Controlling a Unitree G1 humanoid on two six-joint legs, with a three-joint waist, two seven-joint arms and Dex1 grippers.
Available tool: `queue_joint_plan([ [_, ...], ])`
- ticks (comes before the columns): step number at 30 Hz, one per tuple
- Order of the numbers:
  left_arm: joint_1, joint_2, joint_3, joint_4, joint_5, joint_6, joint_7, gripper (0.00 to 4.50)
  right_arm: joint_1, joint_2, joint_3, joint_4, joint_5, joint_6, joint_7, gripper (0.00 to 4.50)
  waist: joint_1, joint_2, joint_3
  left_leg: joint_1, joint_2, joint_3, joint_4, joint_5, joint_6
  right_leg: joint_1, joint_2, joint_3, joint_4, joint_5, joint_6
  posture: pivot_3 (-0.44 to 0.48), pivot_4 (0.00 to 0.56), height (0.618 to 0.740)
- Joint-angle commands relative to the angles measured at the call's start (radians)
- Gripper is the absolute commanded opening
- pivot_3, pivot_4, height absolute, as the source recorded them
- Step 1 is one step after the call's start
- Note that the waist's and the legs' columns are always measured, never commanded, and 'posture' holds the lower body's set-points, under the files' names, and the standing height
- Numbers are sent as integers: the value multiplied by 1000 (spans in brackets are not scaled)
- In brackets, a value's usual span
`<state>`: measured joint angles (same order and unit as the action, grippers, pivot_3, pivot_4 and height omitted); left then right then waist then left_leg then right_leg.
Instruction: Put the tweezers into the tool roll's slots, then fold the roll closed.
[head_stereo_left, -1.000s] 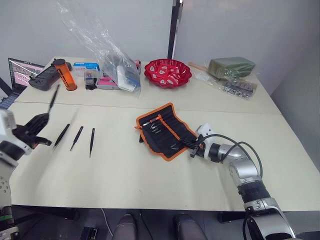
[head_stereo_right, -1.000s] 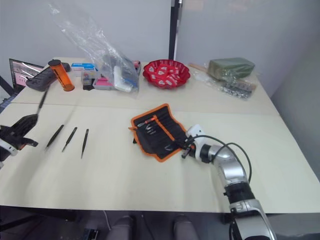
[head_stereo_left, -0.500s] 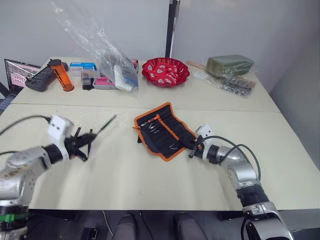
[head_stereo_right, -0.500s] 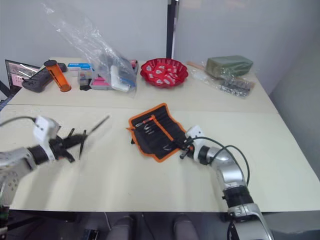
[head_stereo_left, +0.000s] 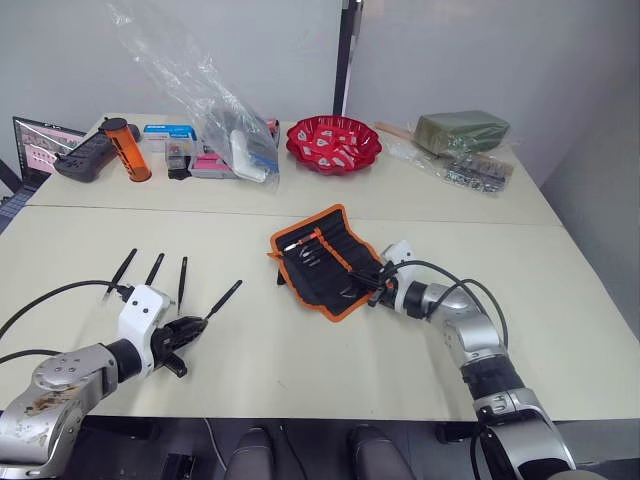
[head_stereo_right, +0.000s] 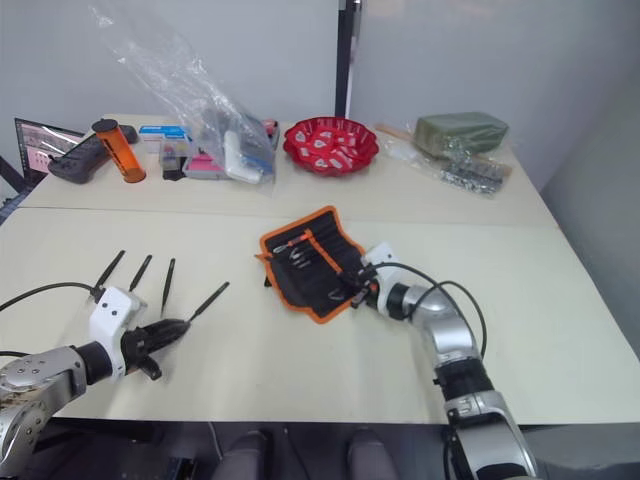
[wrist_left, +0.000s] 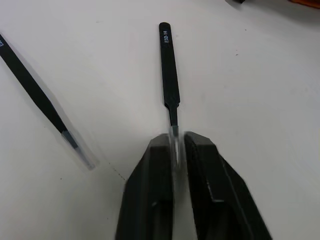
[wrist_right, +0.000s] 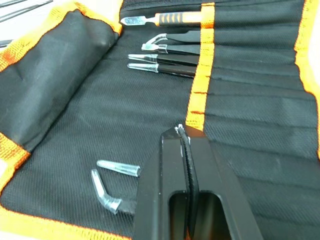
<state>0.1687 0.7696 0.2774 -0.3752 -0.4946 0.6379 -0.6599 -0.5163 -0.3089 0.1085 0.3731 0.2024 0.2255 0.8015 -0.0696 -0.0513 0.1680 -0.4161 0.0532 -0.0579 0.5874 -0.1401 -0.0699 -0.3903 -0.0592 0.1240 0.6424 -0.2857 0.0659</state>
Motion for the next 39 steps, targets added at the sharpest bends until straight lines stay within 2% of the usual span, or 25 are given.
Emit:
queue_joint_plan([
  [1, -29, 0, 1, 5, 11, -16, -8, 1870, 0, 2, 11, 22, -16, 11, 4, 0, 0, 0, 0, 0, 0, 0, 0, 0, 0, 0, 0, 0, 0, 0, 0, 0, 150, 740],
  [4, -78, -13, -10, 33, -2, 9, -3, 2810, -2, 4, 12, 27, -18, 8, 5, 0, 0, 1, 1, 0, 0, 0, 0, 0, 0, 0, 0, 0, 0, 0, 0, 0, 150, 740],
  [11, -133, -4, -69, 106, 64, -40, -29, 2810, 0, 3, 6, 29, -19, 5, 2, 0, -1, 2, 1, 0, 0, 0, -1, 1, 2, 0, 0, 0, 0, 0, 0, 0, 150, 740],
  [12, -133, -2, -81, 110, 74, -50, -38, 2255, 1, 3, 5, 28, -19, 4, 1, 0, 0, 2, 1, 0, 0, 0, -1, 2, 3, 0, 0, 0, 0, 0, 0, 0, 150, 740],
  [19, -113, 7, -125, 106, 138, -102, -64, 21, 7, 2, 4, 19, -18, 7, -2, 0, 0, 2, 1, 0, 0, 0, -1, 2, 3, 0, 0, 0, 0, 0, 0, 0, 150, 740],
  [29, -119, -17, -60, 112, 100, -109, -76, 21, 3, 5, 9, 27, -20, 3, 2, 0, 0, 3, 2, 0, 0, 0, -1, 2, 2, 0, 0, 0, 0, 0, 0, 0, 150, 740],
  [34, -206, 7, 8, 122, 42, -92, -101, 21, 5, 5, 12, 28, -23, 1, 2, 0, 1, 3, 2, 0, 0, 0, 0, 2, 3, 0, 0, 0, 0, 0, 1, 0, 150, 740],
  [39, -280, 58, 10, 127, 22, -65, -138, 21, 18, 3, 10, 16, -23, 2, -1, 0, 0, 4, 3, -1, 0, 0, 0, 2, 3, 0, 0, 0, 0, 0, 1, 0, 150, 740],
])
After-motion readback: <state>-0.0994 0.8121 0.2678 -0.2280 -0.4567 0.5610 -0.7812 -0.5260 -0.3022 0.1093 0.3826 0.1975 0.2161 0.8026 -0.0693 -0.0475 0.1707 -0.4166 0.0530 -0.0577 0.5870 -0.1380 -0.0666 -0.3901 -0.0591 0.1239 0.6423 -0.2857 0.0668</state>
